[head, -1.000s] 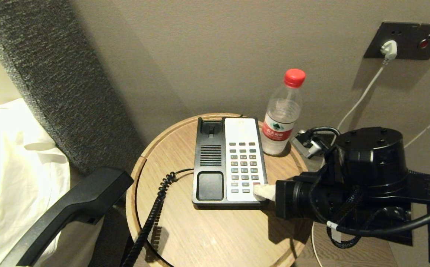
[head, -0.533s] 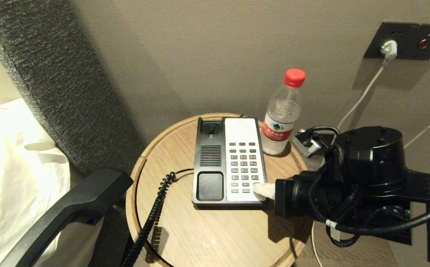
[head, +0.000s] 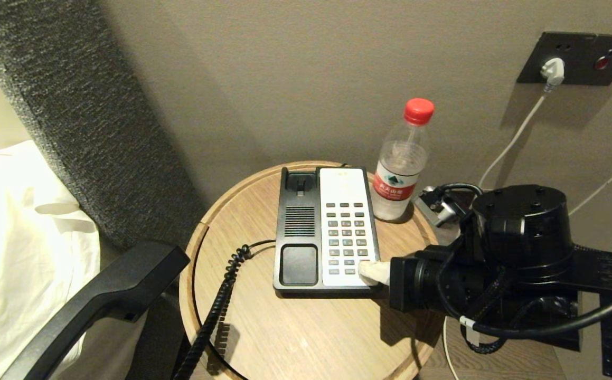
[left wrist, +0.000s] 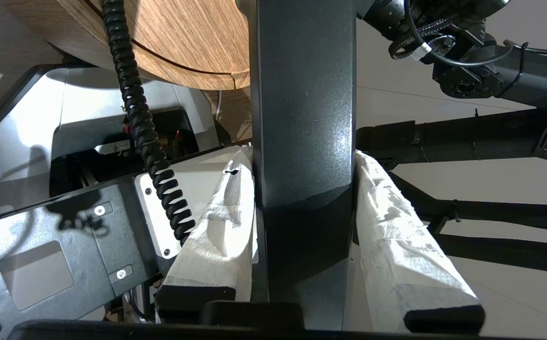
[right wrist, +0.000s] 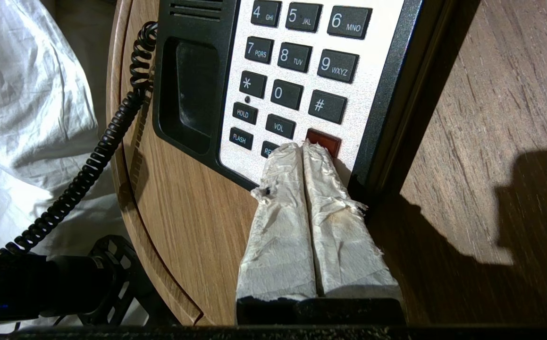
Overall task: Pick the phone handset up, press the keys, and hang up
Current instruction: Dial the number
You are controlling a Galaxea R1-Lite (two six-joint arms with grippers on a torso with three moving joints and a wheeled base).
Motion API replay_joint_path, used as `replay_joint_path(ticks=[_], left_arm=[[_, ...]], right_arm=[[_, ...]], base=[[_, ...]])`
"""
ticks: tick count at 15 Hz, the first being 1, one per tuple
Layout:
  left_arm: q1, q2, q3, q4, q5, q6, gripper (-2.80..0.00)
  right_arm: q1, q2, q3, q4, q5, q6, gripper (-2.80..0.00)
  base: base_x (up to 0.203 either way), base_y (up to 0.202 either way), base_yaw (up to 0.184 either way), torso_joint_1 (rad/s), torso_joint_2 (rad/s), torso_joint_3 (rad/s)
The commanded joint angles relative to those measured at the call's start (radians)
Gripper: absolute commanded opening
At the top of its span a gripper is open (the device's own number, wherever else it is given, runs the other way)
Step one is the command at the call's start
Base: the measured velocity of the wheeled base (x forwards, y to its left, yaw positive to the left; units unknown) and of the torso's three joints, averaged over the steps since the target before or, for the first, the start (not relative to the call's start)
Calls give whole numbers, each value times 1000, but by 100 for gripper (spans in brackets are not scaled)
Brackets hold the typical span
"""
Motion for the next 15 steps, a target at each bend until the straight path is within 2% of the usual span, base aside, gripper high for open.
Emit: replay_joint_path(ticks=[1,15], left_arm=[[0,0,0,4,-1,-6,-280],[0,-15,15,4,-1,-6,-280]], right_arm=[[-6,8,14,2,-2,-5,-280],[-7,-33,-23,-40,-14,4,-280]], base=[[0,0,0,0,0,0],[0,0,0,0,0,0]])
